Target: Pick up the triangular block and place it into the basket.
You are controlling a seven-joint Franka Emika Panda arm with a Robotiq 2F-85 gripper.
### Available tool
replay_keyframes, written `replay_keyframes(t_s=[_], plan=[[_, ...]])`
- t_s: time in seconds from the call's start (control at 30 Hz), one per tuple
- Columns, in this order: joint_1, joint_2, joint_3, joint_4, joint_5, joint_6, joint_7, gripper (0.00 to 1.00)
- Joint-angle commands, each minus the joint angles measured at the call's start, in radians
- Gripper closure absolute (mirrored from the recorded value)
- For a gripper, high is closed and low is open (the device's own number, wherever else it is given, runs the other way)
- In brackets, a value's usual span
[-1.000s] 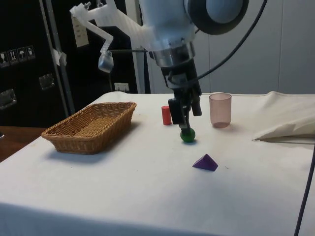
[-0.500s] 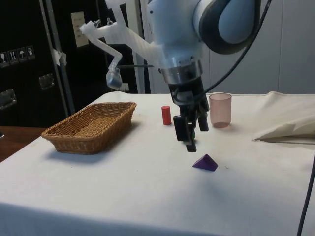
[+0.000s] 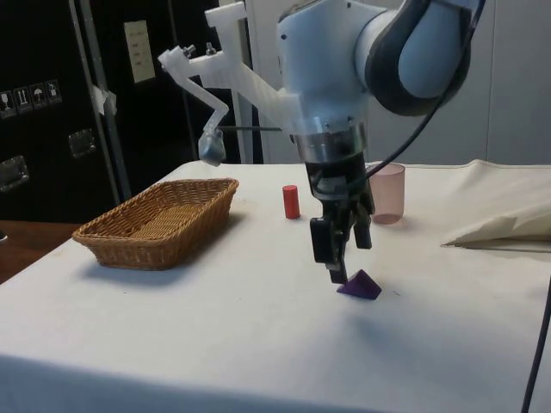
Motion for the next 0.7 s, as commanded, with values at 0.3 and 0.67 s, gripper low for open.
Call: replay_keyframes(t_s=[0.3,0.67], plan=[[-0.005,0.04,0.011,-0.01,0.039,0.082,-0.02,0.0],[-0.004,0.052,0.008,-0.017,0.03,0.089,-0.014,0.0]])
